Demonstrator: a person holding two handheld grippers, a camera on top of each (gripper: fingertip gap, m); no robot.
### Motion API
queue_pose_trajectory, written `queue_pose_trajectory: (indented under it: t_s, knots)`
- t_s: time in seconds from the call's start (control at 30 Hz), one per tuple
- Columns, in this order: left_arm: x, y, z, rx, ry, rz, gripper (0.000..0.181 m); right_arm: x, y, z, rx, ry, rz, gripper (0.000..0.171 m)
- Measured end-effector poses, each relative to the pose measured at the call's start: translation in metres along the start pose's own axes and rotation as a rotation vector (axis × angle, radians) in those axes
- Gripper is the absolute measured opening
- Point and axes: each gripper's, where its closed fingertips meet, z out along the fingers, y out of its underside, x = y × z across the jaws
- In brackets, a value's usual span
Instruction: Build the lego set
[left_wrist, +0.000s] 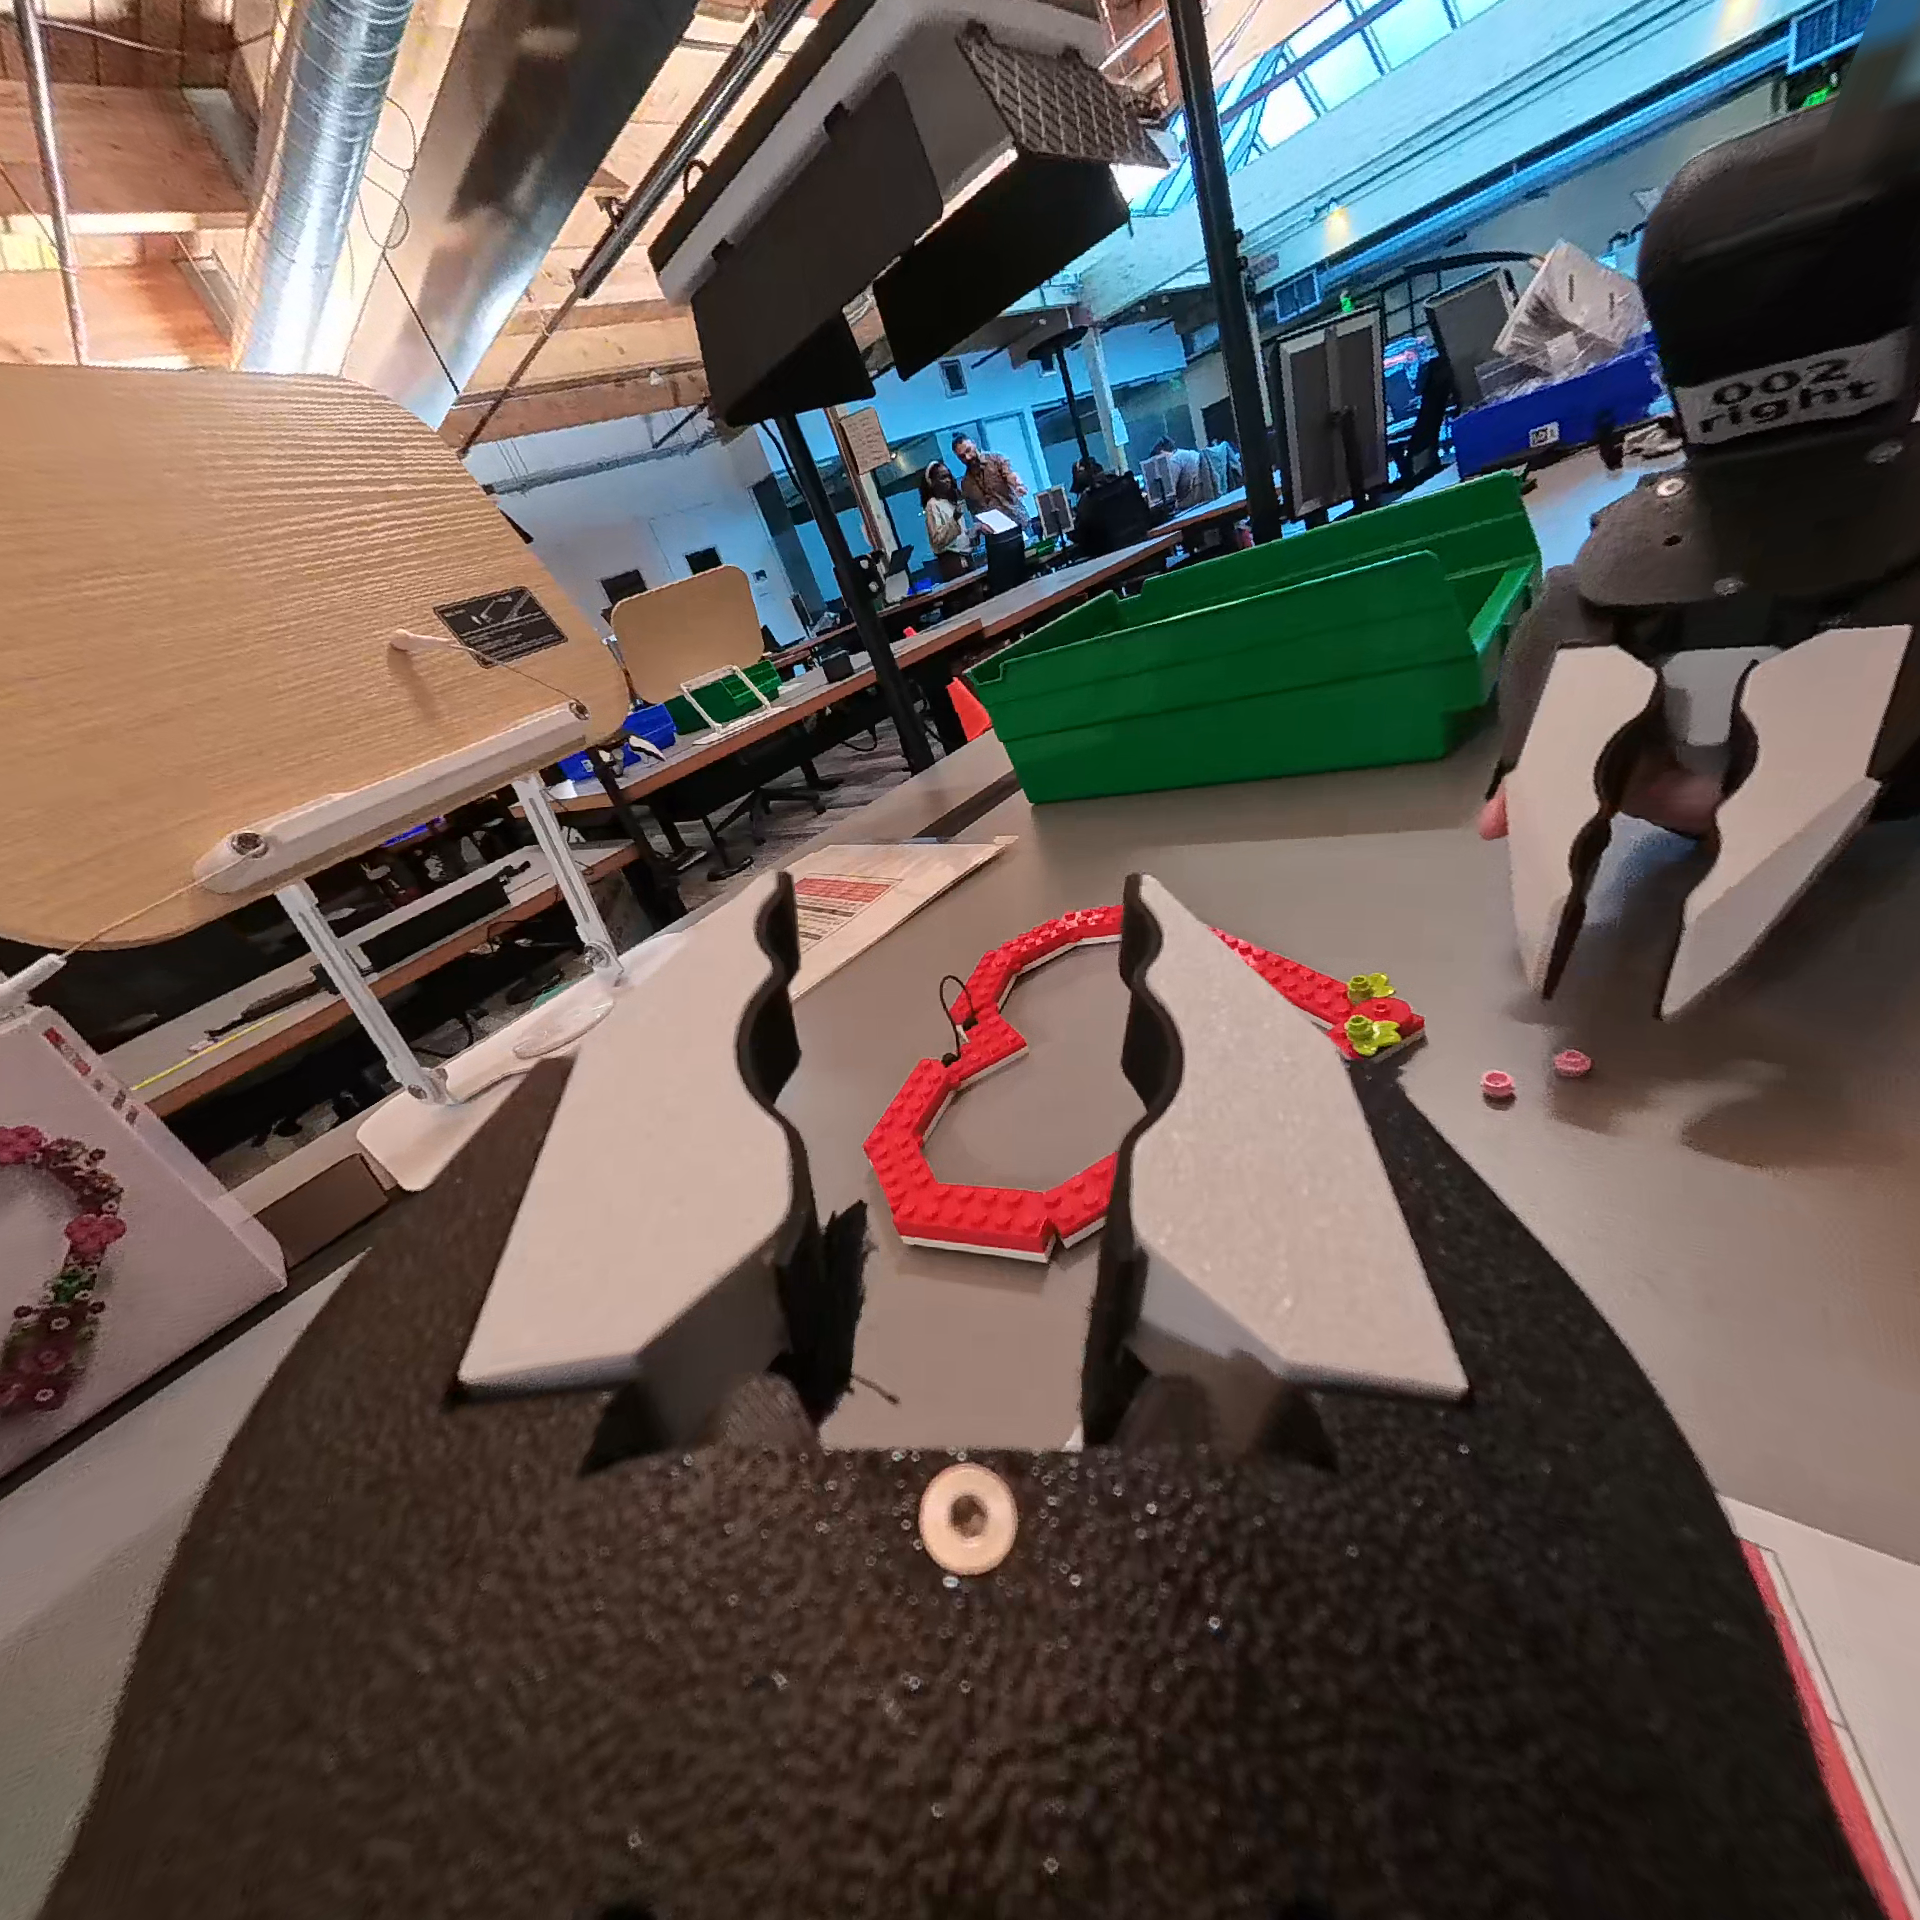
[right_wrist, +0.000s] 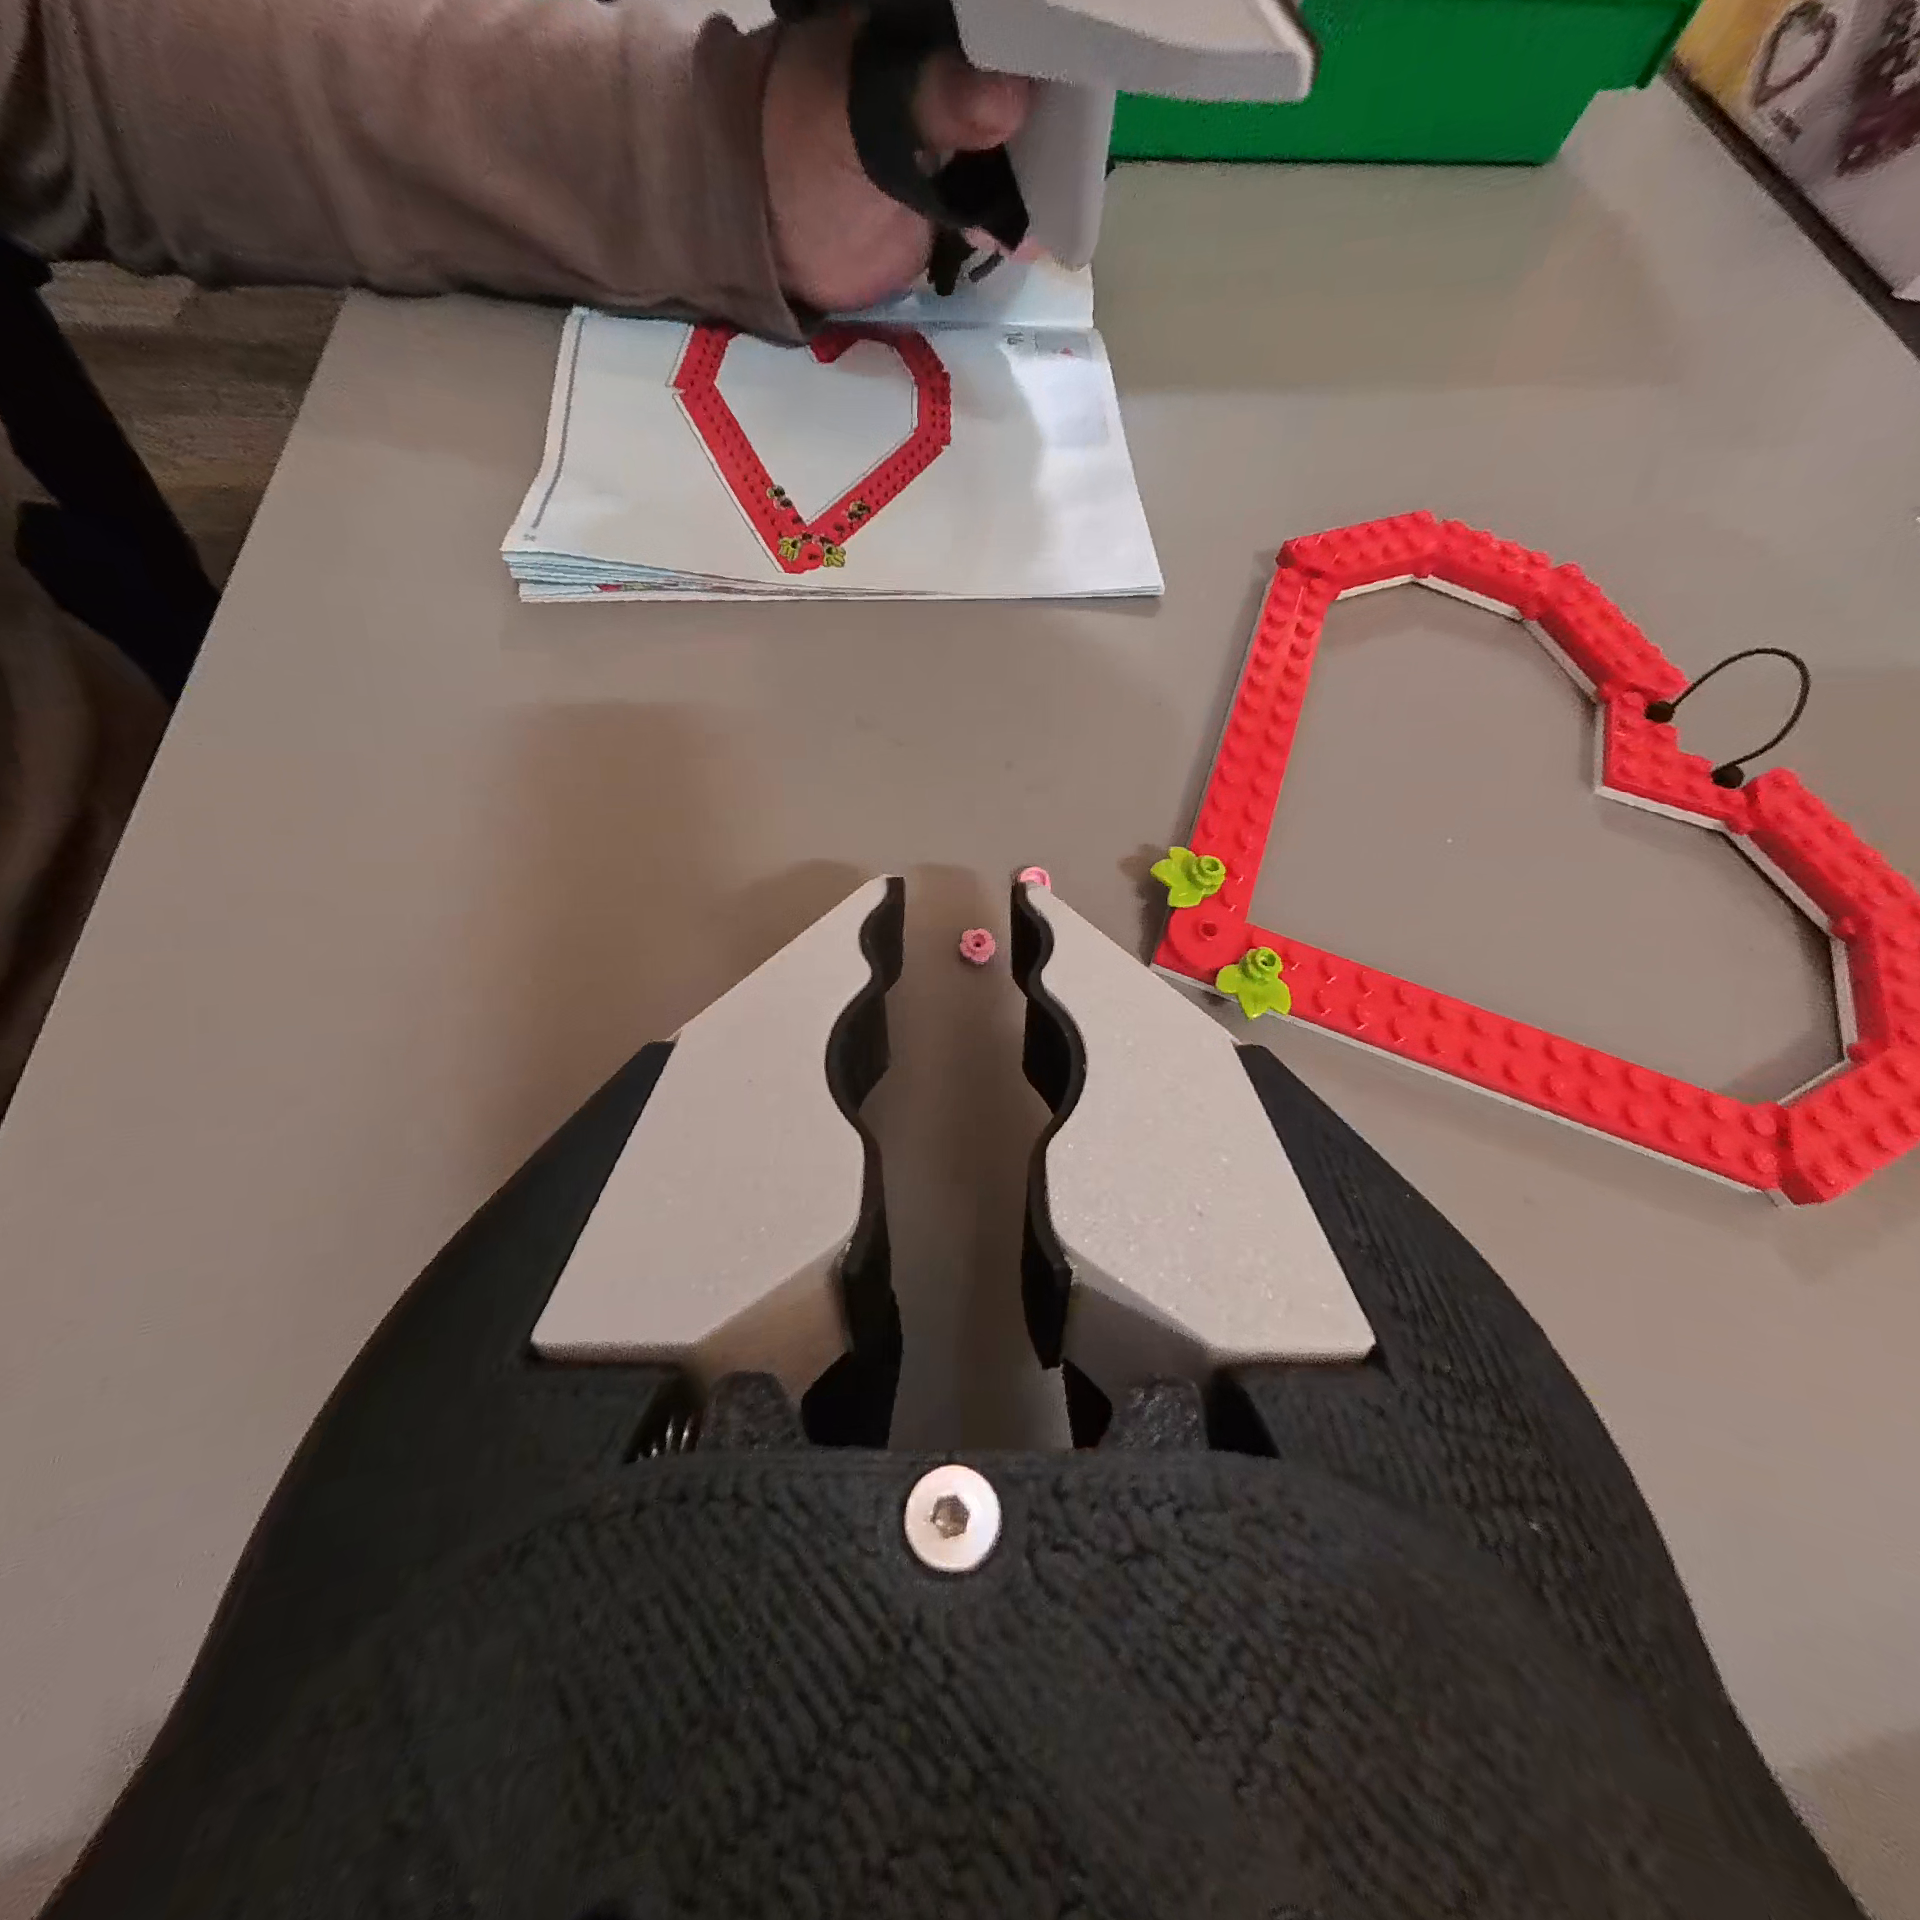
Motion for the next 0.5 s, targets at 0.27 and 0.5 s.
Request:
queue_pose_trajectory:
  t_s: [0.27,0.5]
  knots:
    - [0.0034,0.0005,0.0002,0.003,0.011,0.015,0.059,-0.0001,0.0079,0.0038,-0.058,0.001,-0.003,0.017]
    - [0.0027,0.0022,-0.0002,0.002,0.01,0.015,0.058,0.0001,0.0099,0.005,-0.074,0.002,0.002,0.017]
